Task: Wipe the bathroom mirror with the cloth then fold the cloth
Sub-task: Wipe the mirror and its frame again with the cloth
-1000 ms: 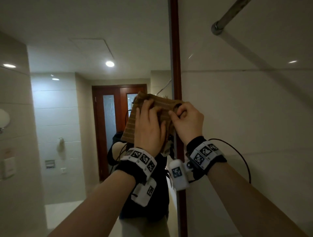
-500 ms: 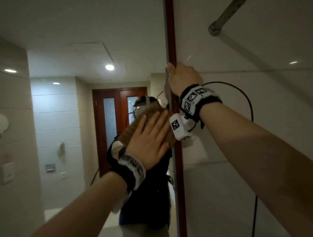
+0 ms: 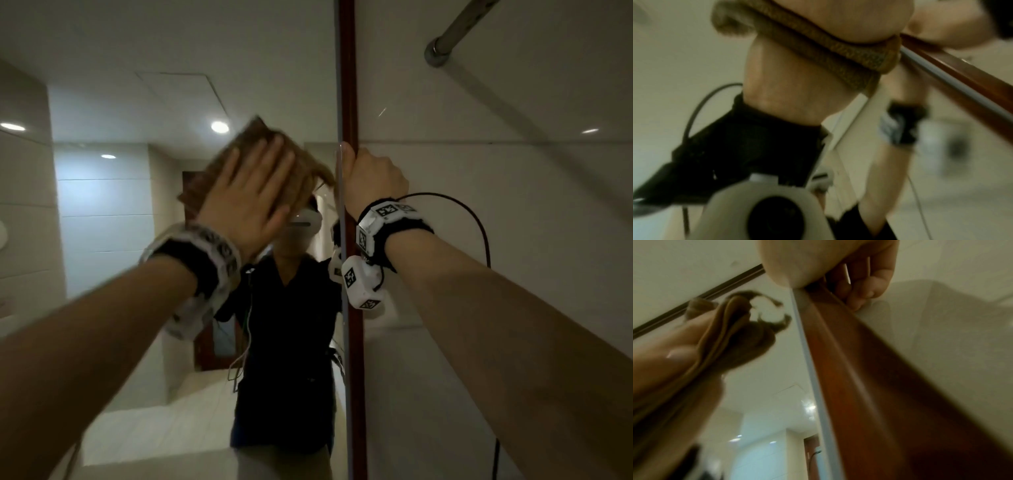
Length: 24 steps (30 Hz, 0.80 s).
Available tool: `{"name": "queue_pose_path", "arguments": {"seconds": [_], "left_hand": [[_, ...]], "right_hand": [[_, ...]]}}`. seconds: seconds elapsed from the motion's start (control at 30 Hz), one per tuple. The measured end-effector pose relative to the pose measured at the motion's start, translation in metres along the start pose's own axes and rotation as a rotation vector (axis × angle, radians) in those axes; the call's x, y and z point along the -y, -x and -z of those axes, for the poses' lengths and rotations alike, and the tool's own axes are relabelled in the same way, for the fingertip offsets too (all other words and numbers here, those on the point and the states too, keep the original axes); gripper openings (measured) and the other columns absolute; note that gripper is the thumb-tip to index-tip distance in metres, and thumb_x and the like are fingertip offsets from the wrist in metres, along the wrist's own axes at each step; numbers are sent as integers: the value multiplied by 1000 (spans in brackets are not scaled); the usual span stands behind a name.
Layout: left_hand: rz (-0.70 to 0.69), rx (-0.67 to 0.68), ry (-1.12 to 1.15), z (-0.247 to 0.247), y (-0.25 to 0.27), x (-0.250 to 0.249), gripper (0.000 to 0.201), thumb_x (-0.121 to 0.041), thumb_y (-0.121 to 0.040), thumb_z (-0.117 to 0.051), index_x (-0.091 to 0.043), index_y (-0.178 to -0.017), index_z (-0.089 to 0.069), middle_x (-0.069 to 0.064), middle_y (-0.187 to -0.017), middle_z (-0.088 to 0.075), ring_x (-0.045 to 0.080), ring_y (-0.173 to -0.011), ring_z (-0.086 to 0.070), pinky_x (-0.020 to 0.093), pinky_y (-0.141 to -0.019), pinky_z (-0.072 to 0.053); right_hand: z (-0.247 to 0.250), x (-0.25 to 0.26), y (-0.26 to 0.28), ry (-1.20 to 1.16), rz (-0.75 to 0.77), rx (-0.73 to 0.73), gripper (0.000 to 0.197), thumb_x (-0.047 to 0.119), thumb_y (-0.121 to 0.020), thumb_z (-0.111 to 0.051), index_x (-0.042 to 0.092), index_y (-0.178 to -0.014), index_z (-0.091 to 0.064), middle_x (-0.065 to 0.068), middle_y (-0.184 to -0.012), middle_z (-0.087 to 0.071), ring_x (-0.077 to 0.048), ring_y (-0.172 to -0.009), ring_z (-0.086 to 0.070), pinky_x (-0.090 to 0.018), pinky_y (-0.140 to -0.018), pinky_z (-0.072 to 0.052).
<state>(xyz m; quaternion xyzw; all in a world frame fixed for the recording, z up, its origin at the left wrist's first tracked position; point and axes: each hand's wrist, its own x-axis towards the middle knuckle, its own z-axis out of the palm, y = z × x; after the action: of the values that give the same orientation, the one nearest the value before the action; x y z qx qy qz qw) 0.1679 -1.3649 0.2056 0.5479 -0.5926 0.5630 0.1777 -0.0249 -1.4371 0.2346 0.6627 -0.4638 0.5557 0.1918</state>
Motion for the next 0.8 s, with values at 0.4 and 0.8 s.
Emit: {"name": "queue_pose_path", "arguments": {"seconds": [0.4,0.8], "left_hand": [[-614,170,17,-47,124,-81,78,-48,-89,-42,-19,-155,-12,9,-162,-9,28,-149,-13,52,-119,2],[-206,39,-59,7,-5,10,70,-52,-95,-27,-22,-156,-9,8,-162,-11,27,-149,-13,49,-120,-6]], "right_hand": [[-5,-2,-3,-61,15,-13,63,51,-102,-17,7,-98,-63,-18,-98,-67,-35,-87,-63,-33,-64,-38],[-3,-2,-5,-45,0,-4,62,49,-103,-18,7,-103,-63,-16,-100,-66,-33,-90,-62,-31,-63,-34]]}}
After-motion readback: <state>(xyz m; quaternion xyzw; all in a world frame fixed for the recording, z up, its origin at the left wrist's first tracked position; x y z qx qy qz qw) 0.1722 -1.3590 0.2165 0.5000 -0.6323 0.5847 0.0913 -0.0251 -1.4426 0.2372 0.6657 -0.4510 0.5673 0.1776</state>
